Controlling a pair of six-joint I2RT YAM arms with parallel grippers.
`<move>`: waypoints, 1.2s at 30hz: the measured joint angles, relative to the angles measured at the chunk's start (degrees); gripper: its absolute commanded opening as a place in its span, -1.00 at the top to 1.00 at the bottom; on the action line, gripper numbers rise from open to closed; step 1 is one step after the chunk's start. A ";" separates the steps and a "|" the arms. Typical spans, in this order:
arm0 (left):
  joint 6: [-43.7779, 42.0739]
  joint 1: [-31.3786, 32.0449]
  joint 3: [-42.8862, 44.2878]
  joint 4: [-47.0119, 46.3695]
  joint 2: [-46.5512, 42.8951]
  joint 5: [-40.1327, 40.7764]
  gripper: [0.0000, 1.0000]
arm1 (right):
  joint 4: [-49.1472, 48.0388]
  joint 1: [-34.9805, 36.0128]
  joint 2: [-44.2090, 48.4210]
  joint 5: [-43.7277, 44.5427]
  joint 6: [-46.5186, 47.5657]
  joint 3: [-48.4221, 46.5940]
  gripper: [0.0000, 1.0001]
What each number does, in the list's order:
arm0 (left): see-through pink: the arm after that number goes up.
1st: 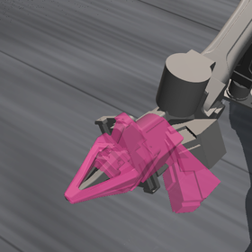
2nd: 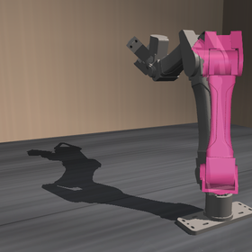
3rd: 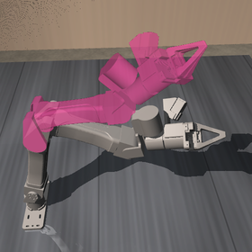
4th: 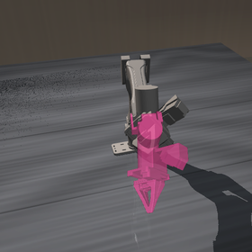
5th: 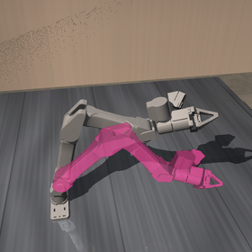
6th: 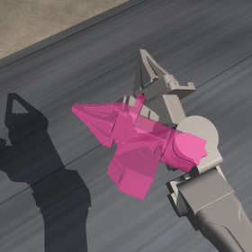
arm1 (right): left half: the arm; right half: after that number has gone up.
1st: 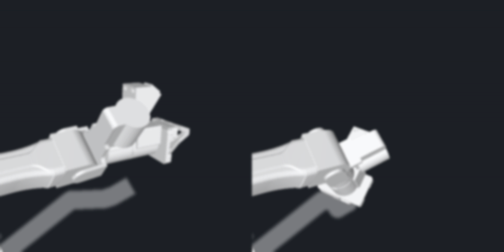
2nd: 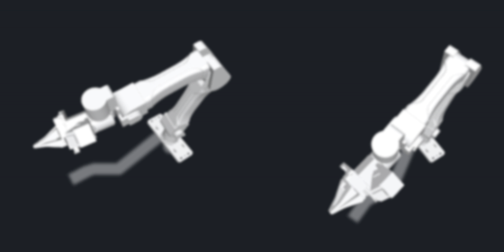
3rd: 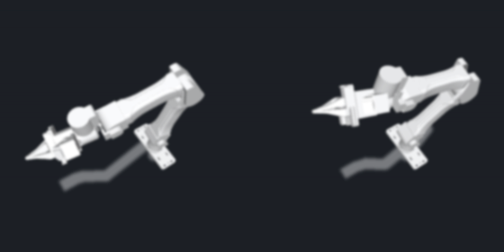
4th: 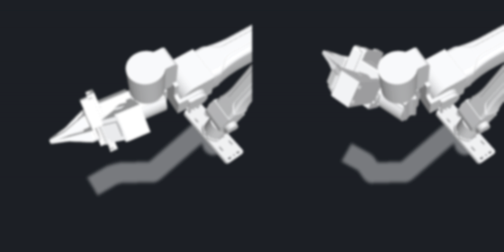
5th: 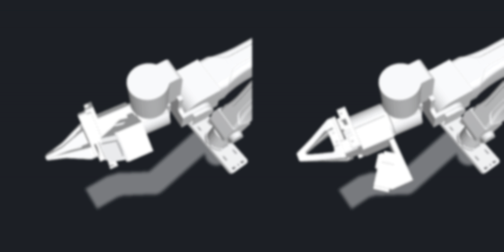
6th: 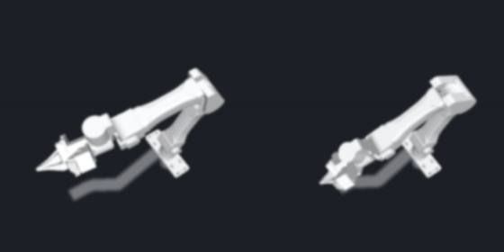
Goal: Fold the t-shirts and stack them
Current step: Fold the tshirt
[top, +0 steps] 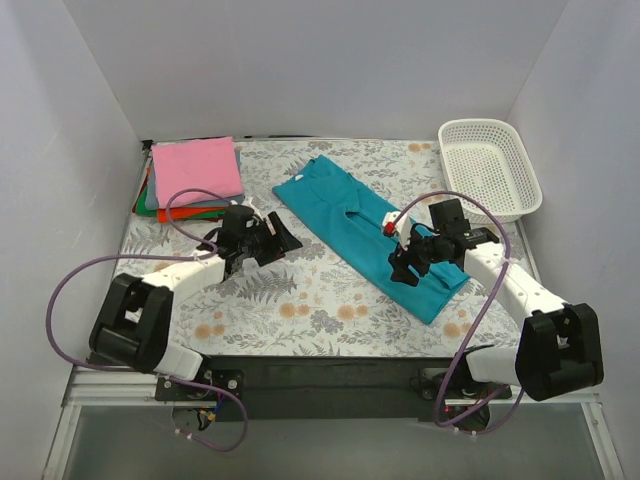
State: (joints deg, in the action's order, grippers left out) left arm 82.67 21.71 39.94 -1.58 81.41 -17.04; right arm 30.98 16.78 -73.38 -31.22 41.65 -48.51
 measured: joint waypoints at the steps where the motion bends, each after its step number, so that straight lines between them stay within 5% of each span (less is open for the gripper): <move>1: 0.46 0.22 0.63 0.07 1.44 0.44 -0.24 | -0.28 -0.17 0.42 -0.04 0.02 0.48 -0.43; 11: 5.77 3.13 13.31 4.15 19.12 7.39 -0.18 | -2.67 -6.75 1.55 -2.45 0.13 2.27 -0.44; 18: 8.90 3.32 30.21 9.14 31.54 13.92 -0.12 | -2.71 -7.06 2.71 -3.96 0.17 3.41 -0.44; 22: 9.33 3.21 37.66 12.22 36.81 17.25 0.68 | -2.75 -7.10 2.99 -4.46 0.22 3.43 -0.44; 25: 8.85 2.43 41.18 13.94 39.67 17.84 0.98 | -2.78 -7.26 3.43 -4.98 0.37 3.48 -0.45; 33: 3.08 -3.89 49.35 19.98 43.54 18.43 1.00 | -1.70 -6.62 3.56 -8.72 2.80 4.50 -0.51; 36: -0.42 -7.56 53.70 23.28 45.33 17.79 0.84 | -0.83 -3.21 3.48 -8.87 4.57 4.57 -0.55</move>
State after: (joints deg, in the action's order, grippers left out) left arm 82.26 14.15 93.65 21.69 126.74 0.75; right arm 30.15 13.56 -69.91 -40.10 46.22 -43.94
